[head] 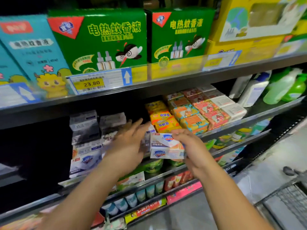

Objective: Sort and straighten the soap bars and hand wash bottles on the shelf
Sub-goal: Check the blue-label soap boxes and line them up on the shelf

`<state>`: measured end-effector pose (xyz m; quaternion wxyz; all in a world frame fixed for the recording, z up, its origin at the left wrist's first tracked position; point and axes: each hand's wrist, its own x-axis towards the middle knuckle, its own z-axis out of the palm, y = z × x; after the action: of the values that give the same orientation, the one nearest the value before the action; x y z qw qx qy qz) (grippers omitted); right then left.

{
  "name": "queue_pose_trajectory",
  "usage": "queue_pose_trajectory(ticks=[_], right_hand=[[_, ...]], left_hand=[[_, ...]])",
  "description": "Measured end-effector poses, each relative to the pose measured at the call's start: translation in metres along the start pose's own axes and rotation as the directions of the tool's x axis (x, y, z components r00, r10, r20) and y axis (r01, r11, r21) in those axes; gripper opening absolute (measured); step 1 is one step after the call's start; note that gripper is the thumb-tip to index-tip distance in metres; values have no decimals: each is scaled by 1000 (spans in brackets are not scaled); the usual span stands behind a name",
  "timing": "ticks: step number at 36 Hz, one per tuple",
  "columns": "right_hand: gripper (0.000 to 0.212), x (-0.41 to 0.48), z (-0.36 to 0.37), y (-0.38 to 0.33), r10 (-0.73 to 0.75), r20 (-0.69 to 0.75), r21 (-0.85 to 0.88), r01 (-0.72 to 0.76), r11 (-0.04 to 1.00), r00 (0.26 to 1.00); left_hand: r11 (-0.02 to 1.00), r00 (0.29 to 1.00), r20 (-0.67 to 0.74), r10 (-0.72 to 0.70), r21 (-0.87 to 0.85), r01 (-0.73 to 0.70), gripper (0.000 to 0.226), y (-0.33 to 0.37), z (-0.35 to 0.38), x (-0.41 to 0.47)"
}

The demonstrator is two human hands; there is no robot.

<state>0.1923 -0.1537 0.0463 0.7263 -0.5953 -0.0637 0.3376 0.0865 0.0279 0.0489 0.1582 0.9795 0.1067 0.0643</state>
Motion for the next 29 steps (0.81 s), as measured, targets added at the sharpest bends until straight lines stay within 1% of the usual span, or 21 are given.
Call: queue_pose_trajectory(ticks=[1, 2, 3, 4, 6, 8, 9, 10, 11, 12, 13, 15, 16, 18, 20, 21, 23, 25, 26, 27, 29], right_hand=[[11, -4, -3, -1, 3, 28, 16, -3, 1000, 1000], [13, -8, -5, -3, 11, 56, 30, -13, 999, 998], [14, -12, -7, -4, 22, 83, 45, -26, 999, 996], [15, -16, -9, -5, 33, 105, 61, -39, 997, 994], [15, -24, -11, -7, 48, 146, 84, -61, 995, 988], [13, -30, -13, -8, 58, 203, 132, -86, 988, 977], [17, -34, -12, -10, 58, 243, 166, -101, 981, 968], [29, -37, -13, -11, 51, 293, 183, -109, 977, 955], [43, -39, -13, -13, 38, 348, 159, -99, 982, 937], [52, -40, -15, -14, 23, 388, 97, -66, 993, 921], [54, -41, -16, -15, 8, 406, 19, -17, 1000, 914], [44, -36, -18, -15, -28, 363, -120, 77, 990, 931], [39, -34, -18, -15, -47, 320, -155, 101, 983, 946], [34, -31, -17, -14, -81, 265, -146, 123, 982, 961], [35, -31, -15, -16, -109, 250, -68, 130, 989, 962], [33, -31, -14, -17, -131, 244, -39, 144, 989, 961], [30, -32, -12, -19, -167, 212, -14, 174, 985, 963], [21, -35, -11, -22, -185, 182, 11, 186, 983, 966], [16, -37, -12, -24, -190, 174, 25, 188, 982, 966], [13, -37, -12, -25, -189, 175, 38, 185, 982, 966], [6, -35, -14, -26, -154, 221, 67, 142, 988, 963]], left_hand=[[992, 996, -15, 88, -85, -89, 81, 6, 3, -9], [972, 986, -43, 163, -164, -168, 81, 12, 5, -16], [944, 974, -83, 211, -240, -225, 77, 16, 9, -21], [914, 967, -121, 224, -318, -251, 72, 21, 12, -25], [847, 966, -187, 180, -470, -249, 57, 26, 16, -29], [798, 969, -213, 127, -558, -228, 49, 30, 13, -29], [773, 970, -222, 96, -597, -213, 47, 30, 10, -29], [738, 972, -225, 59, -647, -195, 45, 32, 6, -29], [684, 974, -225, 16, -708, -175, 42, 34, 2, -29], [610, 976, -216, -31, -778, -153, 41, 37, -1, -29], [514, 978, -195, -79, -848, -127, 43, 39, -4, -29], [331, 979, -130, -157, -941, -72, 48, 44, -6, -29], [295, 976, -115, -183, -954, -57, 47, 47, -6, -29], [311, 965, -108, -237, -950, -30, 43, 56, -7, -29], [339, 965, -80, -251, -941, 10, 51, 62, -8, -31], [346, 975, -57, -215, -938, 21, 57, 62, -7, -32], [373, 997, -12, -72, -928, 16, 66, 57, -7, -35], [464, 996, 45, 83, -886, 1, 72, 50, -8, -39], [531, 991, 62, 121, -847, -12, 72, 47, -8, -40], [589, 989, 57, 135, -808, -34, 67, 46, -9, -41], [685, 993, -37, 111, -721, -104, 54, 46, -11, -40]])
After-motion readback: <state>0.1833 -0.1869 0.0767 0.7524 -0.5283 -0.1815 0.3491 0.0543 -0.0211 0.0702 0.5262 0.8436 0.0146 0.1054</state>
